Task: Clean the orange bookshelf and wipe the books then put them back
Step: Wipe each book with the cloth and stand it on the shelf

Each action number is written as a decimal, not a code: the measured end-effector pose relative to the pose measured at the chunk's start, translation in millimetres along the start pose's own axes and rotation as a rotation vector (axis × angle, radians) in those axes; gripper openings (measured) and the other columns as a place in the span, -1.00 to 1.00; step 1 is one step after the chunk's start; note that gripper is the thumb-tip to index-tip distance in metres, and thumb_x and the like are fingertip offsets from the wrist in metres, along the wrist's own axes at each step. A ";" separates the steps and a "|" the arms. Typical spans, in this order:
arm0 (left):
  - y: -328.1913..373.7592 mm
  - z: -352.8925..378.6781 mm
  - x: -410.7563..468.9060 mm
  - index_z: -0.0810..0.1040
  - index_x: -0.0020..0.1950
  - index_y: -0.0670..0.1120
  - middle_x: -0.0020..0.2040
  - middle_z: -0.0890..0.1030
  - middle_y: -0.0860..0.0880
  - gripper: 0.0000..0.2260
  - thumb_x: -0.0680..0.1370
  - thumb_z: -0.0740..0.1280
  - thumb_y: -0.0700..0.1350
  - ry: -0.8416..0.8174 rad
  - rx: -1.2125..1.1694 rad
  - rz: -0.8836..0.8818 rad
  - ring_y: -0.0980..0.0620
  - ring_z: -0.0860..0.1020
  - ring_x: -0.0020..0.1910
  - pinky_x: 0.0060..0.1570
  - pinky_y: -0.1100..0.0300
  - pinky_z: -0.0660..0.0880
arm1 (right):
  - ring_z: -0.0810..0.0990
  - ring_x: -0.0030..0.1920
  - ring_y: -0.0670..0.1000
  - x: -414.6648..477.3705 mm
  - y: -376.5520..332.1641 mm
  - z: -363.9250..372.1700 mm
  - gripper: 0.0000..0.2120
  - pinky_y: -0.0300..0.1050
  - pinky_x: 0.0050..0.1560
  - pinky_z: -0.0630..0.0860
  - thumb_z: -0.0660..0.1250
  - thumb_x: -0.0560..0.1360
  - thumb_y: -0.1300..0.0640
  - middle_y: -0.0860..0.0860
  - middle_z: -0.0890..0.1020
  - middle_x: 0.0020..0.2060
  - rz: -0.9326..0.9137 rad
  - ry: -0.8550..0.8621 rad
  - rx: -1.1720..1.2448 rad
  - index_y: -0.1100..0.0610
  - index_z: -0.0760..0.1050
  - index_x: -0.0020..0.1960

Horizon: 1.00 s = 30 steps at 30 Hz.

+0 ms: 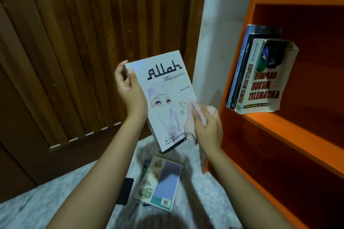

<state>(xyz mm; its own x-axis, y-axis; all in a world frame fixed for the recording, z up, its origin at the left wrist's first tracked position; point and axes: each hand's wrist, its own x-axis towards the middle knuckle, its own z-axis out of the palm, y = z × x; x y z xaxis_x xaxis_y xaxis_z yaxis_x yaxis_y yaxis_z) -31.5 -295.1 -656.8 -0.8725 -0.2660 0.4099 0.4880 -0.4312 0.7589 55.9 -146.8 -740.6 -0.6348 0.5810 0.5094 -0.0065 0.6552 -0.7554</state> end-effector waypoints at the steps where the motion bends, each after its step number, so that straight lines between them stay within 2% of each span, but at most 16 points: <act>1: -0.2 7.2 -4.5 0.35 0.24 -0.07 -0.11 0.56 0.00 -0.83 0.65 0.12 -0.14 -0.038 -0.012 0.001 0.14 0.55 -0.24 -0.29 0.26 0.48 | 0.53 0.03 0.05 13.8 -5.4 -8.6 -0.67 -0.38 -0.20 0.30 0.29 0.54 0.00 0.08 0.56 0.10 0.065 -0.003 0.047 -0.03 0.48 0.29; 4: 1.1 33.8 -18.1 0.37 0.24 -0.08 -0.07 0.57 -0.14 -0.81 0.64 0.15 -0.14 -0.180 -0.059 0.015 0.05 0.55 -0.20 -0.26 0.21 0.48 | 0.57 0.14 0.02 53.8 -19.0 -38.0 -0.61 -0.08 0.17 0.49 0.37 0.48 0.05 0.03 0.60 0.17 0.199 -0.107 0.348 0.06 0.48 0.30; 7: 6.5 65.9 -30.8 0.35 0.26 -0.05 -0.04 0.57 -0.13 -0.80 0.64 0.14 -0.15 -0.286 -0.078 0.042 0.12 0.59 -0.21 -0.34 0.30 0.49 | 0.53 0.22 -0.02 78.0 -20.1 -71.1 -0.51 0.05 0.30 0.44 0.45 0.41 0.10 0.02 0.57 0.23 0.207 -0.072 0.483 0.10 0.46 0.32; 9: 9.0 90.8 -39.2 0.35 0.30 -0.03 0.06 0.57 -0.19 -0.77 0.64 0.11 -0.15 -0.336 -0.126 0.071 0.08 0.59 -0.13 -0.29 0.30 0.52 | 0.50 0.26 -0.05 85.2 -15.6 -94.6 -0.51 0.03 0.32 0.42 0.47 0.40 0.10 -0.02 0.55 0.25 0.167 0.032 0.529 0.07 0.48 0.30; 11: 10.5 117.8 -49.3 0.35 0.34 0.07 0.30 0.47 -0.23 -0.72 0.64 0.10 -0.10 -0.392 -0.135 0.112 -0.08 0.55 0.10 -0.07 0.13 0.56 | 0.51 0.24 -0.08 90.8 -5.6 -117.2 -0.52 -0.01 0.30 0.44 0.46 0.41 0.15 -0.05 0.54 0.23 0.139 0.130 0.569 0.09 0.48 0.30; 13: 9.5 144.3 -62.1 0.31 0.38 0.20 0.40 0.42 -0.01 -0.66 0.63 0.08 -0.04 -0.458 -0.088 0.161 -0.09 0.51 0.24 0.12 -0.13 0.51 | 0.54 0.18 -0.10 94.3 6.1 -139.3 -0.53 -0.05 0.25 0.48 0.45 0.42 0.17 -0.03 0.56 0.21 0.104 0.215 0.550 0.10 0.47 0.31; 14: 7.7 157.2 -68.6 0.24 0.42 0.22 0.36 0.44 0.17 -0.64 0.63 0.06 -0.03 -0.489 -0.052 0.181 0.05 0.55 0.18 0.10 -0.20 0.51 | 0.53 0.20 -0.09 96.3 14.1 -148.9 -0.54 -0.03 0.26 0.48 0.44 0.43 0.14 -0.04 0.56 0.21 0.096 0.258 0.515 0.09 0.47 0.31; 16: 3.5 180.7 -82.8 0.10 0.43 0.24 0.24 0.40 0.47 -0.62 0.64 0.02 -0.03 -0.569 -0.018 0.171 0.32 0.56 -0.06 -0.03 -0.11 0.56 | 0.45 0.32 -0.03 99.7 30.0 -165.2 -0.52 0.07 0.32 0.41 0.45 0.40 0.03 -0.09 0.54 0.23 0.098 0.344 0.457 0.03 0.49 0.30; 17: -2.7 191.3 -88.6 0.05 0.43 0.25 0.26 0.37 0.47 -0.62 0.65 0.01 -0.04 -0.601 -0.011 0.164 0.35 0.54 -0.04 -0.02 0.03 0.56 | 0.40 0.36 -0.02 102.3 39.4 -171.3 -0.50 0.10 0.35 0.37 0.45 0.38 -0.01 -0.10 0.52 0.24 0.110 0.377 0.440 0.00 0.48 0.30; 18: -10.6 200.5 -93.3 0.02 0.43 0.27 0.34 0.35 0.36 -0.62 0.65 0.02 -0.02 -0.627 -0.005 0.154 0.32 0.51 0.11 0.09 0.14 0.53 | 0.39 0.37 -0.01 105.2 48.6 -175.8 -0.49 0.13 0.35 0.36 0.45 0.37 -0.02 -0.09 0.52 0.25 0.121 0.400 0.432 -0.01 0.48 0.30; 20: -24.1 216.0 -100.5 -0.01 0.41 0.39 0.50 0.20 0.12 -0.58 0.60 0.07 0.15 -0.664 0.020 0.118 0.09 0.29 0.43 0.35 0.02 0.36 | 0.47 0.30 0.04 111.1 63.6 -182.0 -0.56 0.19 0.30 0.40 0.46 0.37 -0.01 -0.03 0.55 0.22 0.155 0.412 0.457 -0.06 0.51 0.23; 22: -37.0 228.8 -103.4 -0.07 0.37 0.48 0.54 0.07 0.13 -0.53 0.56 0.09 0.23 -0.706 0.064 0.107 0.03 0.12 0.51 0.41 -0.16 0.23 | 0.59 0.12 0.06 119.1 77.2 -184.2 -0.74 0.23 0.18 0.49 0.46 0.35 -0.07 0.00 0.64 0.07 0.189 0.396 0.483 -0.10 0.58 0.03; 23: -41.0 234.3 -104.4 -0.10 0.39 0.43 0.54 0.01 0.17 -0.52 0.58 0.09 0.17 -0.710 0.109 0.146 0.08 0.02 0.53 0.45 -0.14 0.14 | 0.61 0.09 0.07 125.0 84.6 -184.8 -0.68 0.24 0.16 0.51 0.46 0.32 -0.14 0.01 0.65 0.05 0.199 0.390 0.476 -0.07 0.60 0.04; 25: -47.7 243.2 -105.8 -0.11 0.46 0.25 0.51 -0.06 0.21 -0.47 0.61 0.12 0.03 -0.713 0.185 0.229 0.19 -0.14 0.51 0.51 -0.04 -0.05 | 0.56 0.20 0.08 139.1 101.3 -182.5 -0.39 0.22 0.23 0.46 0.46 0.22 -0.28 0.02 0.62 0.14 0.214 0.370 0.479 -0.03 0.55 0.19; 27: -54.3 250.1 -106.2 -0.12 0.49 0.10 0.52 -0.12 0.15 -0.41 0.60 0.18 -0.06 -0.706 0.248 0.295 0.20 -0.22 0.50 0.50 0.07 -0.16 | 0.52 0.24 0.07 149.1 107.0 -181.5 -0.26 0.12 0.27 0.45 0.45 0.16 -0.35 0.00 0.60 0.17 0.238 0.355 0.475 0.00 0.53 0.23; 30: -63.6 259.8 -104.8 -0.13 0.50 0.01 0.56 -0.14 -0.05 -0.36 0.59 0.23 -0.14 -0.681 0.319 0.359 0.05 -0.26 0.51 0.48 0.08 -0.22 | 0.59 0.12 0.00 163.6 109.3 -180.8 -0.58 -0.31 0.00 0.57 0.39 0.43 -0.09 -0.02 0.60 0.11 0.244 0.272 0.557 0.05 0.49 0.23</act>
<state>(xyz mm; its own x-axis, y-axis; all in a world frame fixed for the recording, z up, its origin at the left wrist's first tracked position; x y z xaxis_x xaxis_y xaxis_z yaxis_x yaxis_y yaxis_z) 22.3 -15.8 -616.5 -0.5398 0.2830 0.7928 0.7980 -0.1277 0.5890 91.0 107.1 -665.3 -0.4515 0.8299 0.3279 -0.3320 0.1848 -0.9250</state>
